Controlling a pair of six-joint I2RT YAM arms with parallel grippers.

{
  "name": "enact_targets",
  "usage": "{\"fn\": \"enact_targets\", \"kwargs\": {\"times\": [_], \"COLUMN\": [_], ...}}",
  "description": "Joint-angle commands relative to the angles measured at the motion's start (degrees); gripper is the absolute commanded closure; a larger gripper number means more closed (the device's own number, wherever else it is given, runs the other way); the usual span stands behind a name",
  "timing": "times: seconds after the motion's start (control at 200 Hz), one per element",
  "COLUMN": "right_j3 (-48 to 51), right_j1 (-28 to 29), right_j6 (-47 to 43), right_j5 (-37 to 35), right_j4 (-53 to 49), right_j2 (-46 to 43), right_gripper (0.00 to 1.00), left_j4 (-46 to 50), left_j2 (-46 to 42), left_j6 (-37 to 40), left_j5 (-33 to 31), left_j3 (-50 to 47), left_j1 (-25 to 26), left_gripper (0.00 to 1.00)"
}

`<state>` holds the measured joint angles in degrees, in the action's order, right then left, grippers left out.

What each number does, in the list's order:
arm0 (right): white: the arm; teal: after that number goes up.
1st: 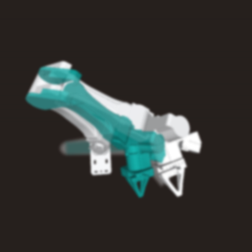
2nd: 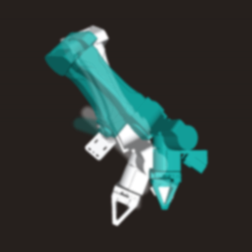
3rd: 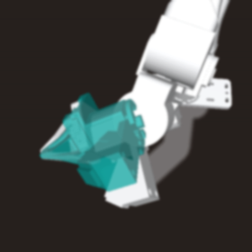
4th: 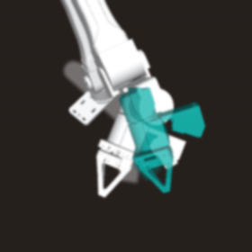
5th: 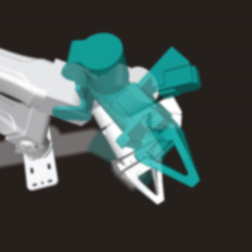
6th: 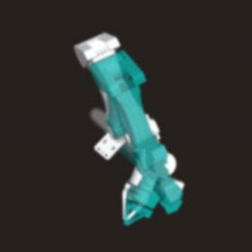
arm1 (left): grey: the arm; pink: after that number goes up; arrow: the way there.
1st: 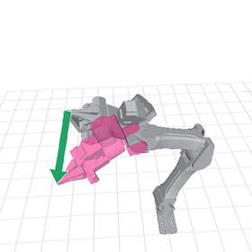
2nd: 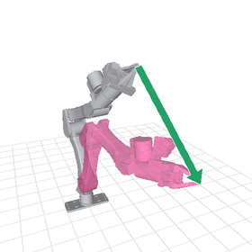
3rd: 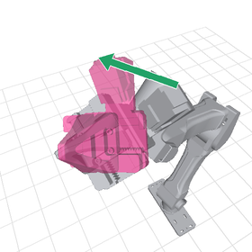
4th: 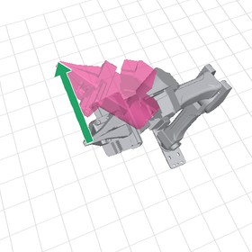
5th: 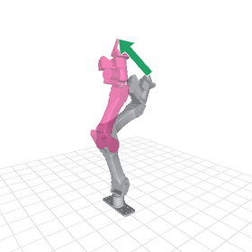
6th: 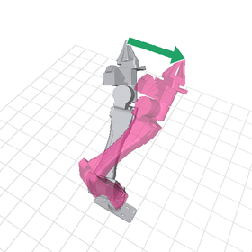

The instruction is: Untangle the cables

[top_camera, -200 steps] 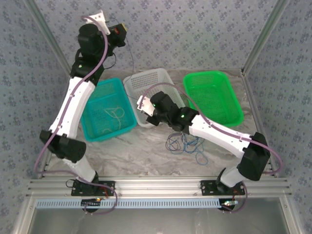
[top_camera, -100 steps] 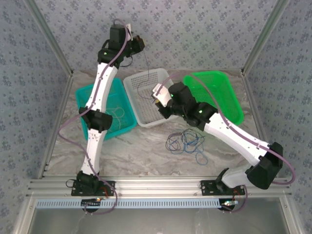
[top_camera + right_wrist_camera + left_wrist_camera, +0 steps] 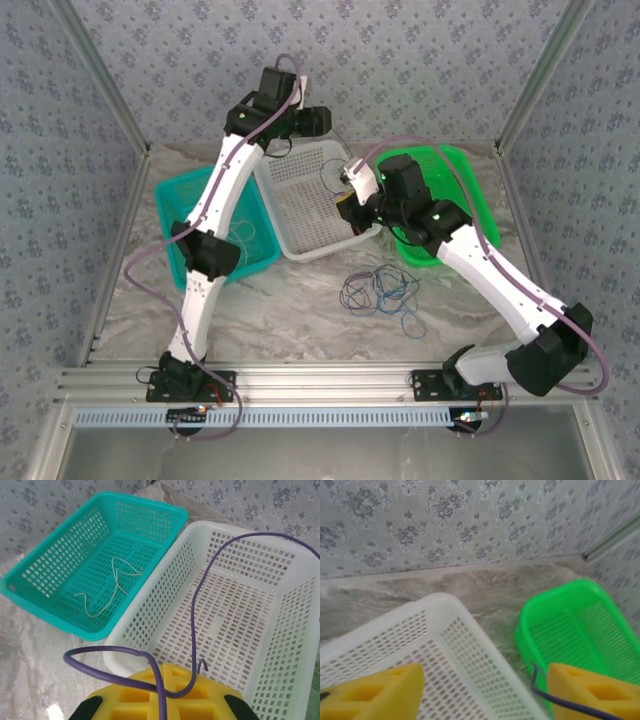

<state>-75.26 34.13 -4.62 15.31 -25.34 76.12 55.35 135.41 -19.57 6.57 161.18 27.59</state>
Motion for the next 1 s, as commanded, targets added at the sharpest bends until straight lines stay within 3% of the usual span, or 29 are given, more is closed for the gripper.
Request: {"fn": "enact_targets", "kwargs": {"times": [0.0,0.06,0.075,0.09,0.23,0.4,0.615,0.74,0.829,0.994], "right_j3": [0.1,-0.2,-0.2,-0.2,-0.4,-0.8,-1.3,-1.7,-1.6,-1.5], "right_j1": [-2.0,-3.3,-3.6,-4.0,-7.5,-9.4,-11.4,-11.3,-12.2,-15.8], "right_j6": [3.9,5.3,5.6,6.0,9.6,10.8,12.7,12.8,13.0,14.0], "right_j5": [5.1,6.8,7.3,8.1,14.3,15.9,12.6,12.5,7.1,5.9], "right_j4": [-1.9,-2.5,-2.6,-2.5,-3.0,-3.8,-4.9,-5.5,-6.2,-7.4], "right_j2": [-1.0,-0.9,-0.8,-0.8,0.1,1.2,1.7,2.3,1.6,0.3], "right_gripper": [1.0,1.0,1.0,1.0,1.0,1.0,1.0,1.0,1.0,1.0], "left_j4": [2.0,2.2,2.3,2.5,4.9,2.7,3.8,-3.6,-8.4,-19.9], "left_j2": [-4.5,-5.5,-5.7,-6.0,-8.1,-14.0,-17.6,-24.0,-26.8,-33.1], "left_j6": [5.2,5.6,5.6,5.6,6.0,6.0,2.9,1.4,-2.9,-8.2], "left_j5": [-6.5,-7.0,-7.2,-7.4,-10.0,-9.8,-2.1,0.0,7.2,17.4], "left_j3": [-1.8,-3.9,-4.5,-5.1,-10.0,-20.2,-25.4,-36.4,-43.1,-56.4], "left_j1": [1.6,1.9,1.9,1.9,1.9,1.6,-2.7,-4.0,-7.4,-12.8], "left_gripper": [0.18,0.11,0.03,0.01,0.0,0.01,0.01,0.01,0.0,0.01]}}
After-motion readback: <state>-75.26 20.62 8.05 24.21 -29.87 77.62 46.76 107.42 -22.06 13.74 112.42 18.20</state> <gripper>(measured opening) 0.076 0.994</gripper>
